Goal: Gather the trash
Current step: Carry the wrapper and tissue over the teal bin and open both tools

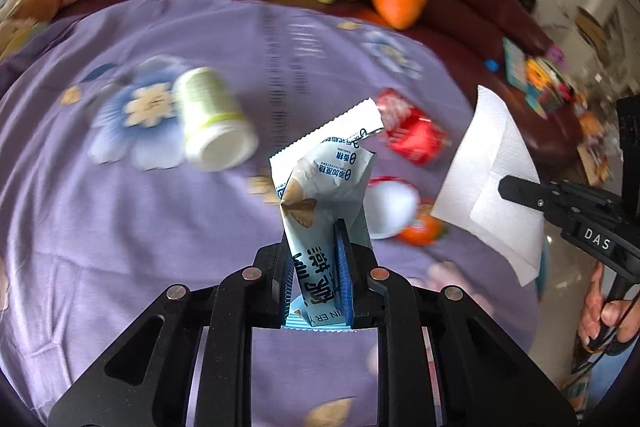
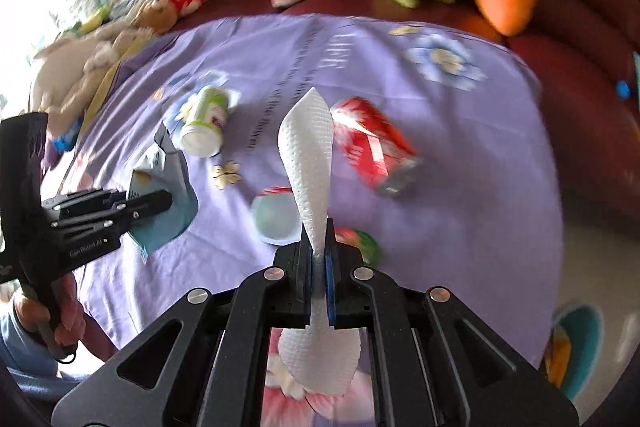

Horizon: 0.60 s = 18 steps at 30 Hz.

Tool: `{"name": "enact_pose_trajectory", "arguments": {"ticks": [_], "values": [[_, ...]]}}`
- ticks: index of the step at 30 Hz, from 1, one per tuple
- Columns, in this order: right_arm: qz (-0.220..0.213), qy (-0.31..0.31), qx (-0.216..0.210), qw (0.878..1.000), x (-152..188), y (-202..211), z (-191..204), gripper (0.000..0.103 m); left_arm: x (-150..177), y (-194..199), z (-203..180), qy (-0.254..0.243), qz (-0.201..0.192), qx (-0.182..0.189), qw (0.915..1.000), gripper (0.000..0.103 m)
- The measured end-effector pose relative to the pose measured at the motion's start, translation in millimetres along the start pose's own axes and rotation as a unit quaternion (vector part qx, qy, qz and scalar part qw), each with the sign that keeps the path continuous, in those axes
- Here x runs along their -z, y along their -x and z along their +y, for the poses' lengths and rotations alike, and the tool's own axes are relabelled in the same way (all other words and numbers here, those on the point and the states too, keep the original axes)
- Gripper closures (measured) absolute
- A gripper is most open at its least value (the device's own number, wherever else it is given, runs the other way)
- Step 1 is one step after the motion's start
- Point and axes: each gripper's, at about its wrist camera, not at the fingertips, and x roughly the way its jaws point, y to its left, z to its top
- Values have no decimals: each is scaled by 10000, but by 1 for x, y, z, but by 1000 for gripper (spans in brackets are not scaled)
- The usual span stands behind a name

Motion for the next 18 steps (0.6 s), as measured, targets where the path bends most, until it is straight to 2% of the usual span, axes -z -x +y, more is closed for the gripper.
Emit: {"name": "enact_pose_trajectory", "arguments": {"ticks": [7,18], "values": [[-374,-623,121,9973,33,47,-52,98,-2,-11,-77,-578,103,366,9976,84],[-929,-1720,220,9805,91,100,-140,98,4,-36,-180,-1498,322,546,9867,84]]}}
